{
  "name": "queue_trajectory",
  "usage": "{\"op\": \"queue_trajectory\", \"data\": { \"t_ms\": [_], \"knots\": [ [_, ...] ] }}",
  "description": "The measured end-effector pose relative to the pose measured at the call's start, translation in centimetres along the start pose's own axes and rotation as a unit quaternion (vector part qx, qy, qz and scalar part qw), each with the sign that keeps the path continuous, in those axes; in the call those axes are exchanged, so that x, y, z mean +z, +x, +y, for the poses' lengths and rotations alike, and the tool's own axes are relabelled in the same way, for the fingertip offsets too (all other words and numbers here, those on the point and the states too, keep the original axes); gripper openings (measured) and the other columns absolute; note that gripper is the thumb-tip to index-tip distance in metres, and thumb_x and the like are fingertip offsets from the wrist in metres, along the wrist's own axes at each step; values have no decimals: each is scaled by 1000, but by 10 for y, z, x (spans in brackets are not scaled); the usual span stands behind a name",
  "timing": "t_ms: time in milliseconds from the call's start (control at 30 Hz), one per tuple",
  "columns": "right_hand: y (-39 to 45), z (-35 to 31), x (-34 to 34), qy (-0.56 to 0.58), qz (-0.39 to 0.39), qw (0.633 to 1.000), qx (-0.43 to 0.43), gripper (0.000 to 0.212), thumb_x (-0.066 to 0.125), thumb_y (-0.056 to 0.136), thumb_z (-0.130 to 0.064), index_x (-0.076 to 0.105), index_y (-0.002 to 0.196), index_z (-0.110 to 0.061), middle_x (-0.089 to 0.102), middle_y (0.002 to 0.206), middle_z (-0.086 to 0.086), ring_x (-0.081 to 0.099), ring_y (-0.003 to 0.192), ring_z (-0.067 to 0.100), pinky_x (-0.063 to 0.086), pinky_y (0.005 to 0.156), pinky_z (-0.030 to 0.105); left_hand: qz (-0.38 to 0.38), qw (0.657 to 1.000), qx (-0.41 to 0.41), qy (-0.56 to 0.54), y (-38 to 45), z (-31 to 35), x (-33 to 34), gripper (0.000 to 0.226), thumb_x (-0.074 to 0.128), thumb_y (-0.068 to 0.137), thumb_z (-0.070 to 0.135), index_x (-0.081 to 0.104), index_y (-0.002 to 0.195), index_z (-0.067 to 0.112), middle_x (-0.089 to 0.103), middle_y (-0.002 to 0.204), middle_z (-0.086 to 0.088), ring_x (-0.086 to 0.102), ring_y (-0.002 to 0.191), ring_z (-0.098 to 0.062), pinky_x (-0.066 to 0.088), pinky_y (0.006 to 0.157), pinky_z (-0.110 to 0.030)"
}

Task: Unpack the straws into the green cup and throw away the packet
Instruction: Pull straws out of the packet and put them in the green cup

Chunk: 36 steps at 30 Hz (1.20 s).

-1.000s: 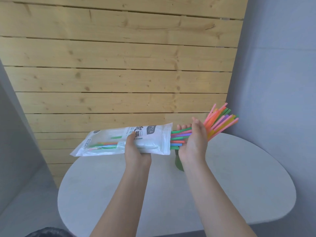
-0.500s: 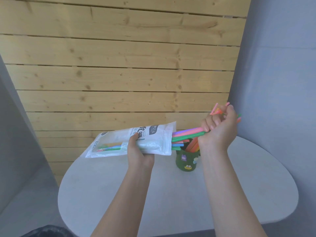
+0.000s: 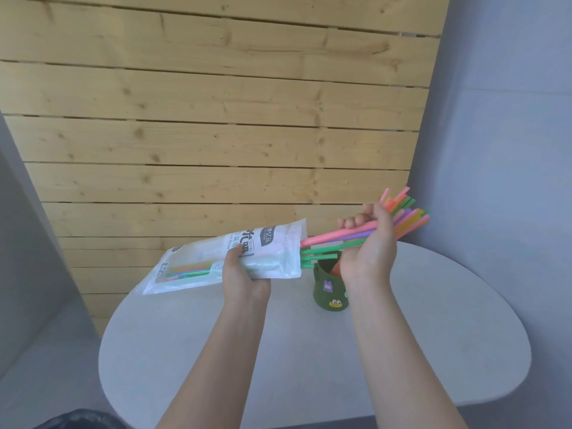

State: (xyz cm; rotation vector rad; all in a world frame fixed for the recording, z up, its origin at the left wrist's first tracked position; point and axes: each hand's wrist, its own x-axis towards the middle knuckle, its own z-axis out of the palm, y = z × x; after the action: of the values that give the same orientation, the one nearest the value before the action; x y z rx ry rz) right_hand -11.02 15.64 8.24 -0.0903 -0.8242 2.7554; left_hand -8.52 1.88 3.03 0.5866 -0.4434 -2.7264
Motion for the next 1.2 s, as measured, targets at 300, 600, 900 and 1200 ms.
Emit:
{"op": "queue_trajectory", "data": {
  "t_ms": [300,600,900,1200],
  "knots": [
    [-10,23,-6,42,-9,997,69,21,60,90,-29,57,107,-16,66,104,13,71,94,23,56,78,32,17,998,48,33,7,19,1,13,55,92,10,57,80,16,58,83,3,59,80,-15,47,95,-30],
    [-20,41,8,-13,-30,995,92,17,58,91,-18,50,77,-13,44,57,1,46,52,17,49,67,31,10,999,26,21,-3,6,3,10,56,89,9,59,81,15,63,84,2,63,76,-15,52,83,-30],
    [-8,5,7,40,35,999,1,23,49,90,-17,49,67,-15,24,38,-10,20,32,9,26,35,17,0,1000,1,2,-5,1,3,8,55,88,7,60,91,12,66,94,-3,65,84,-21,51,93,-38],
    [-6,-14,10,49,-2,999,-16,29,47,89,-17,48,60,-16,25,38,-9,20,32,9,25,36,16,-8,1000,-17,-19,-2,-1,0,10,54,89,5,62,85,10,68,88,-4,66,80,-21,53,88,-38]
  ]
}}
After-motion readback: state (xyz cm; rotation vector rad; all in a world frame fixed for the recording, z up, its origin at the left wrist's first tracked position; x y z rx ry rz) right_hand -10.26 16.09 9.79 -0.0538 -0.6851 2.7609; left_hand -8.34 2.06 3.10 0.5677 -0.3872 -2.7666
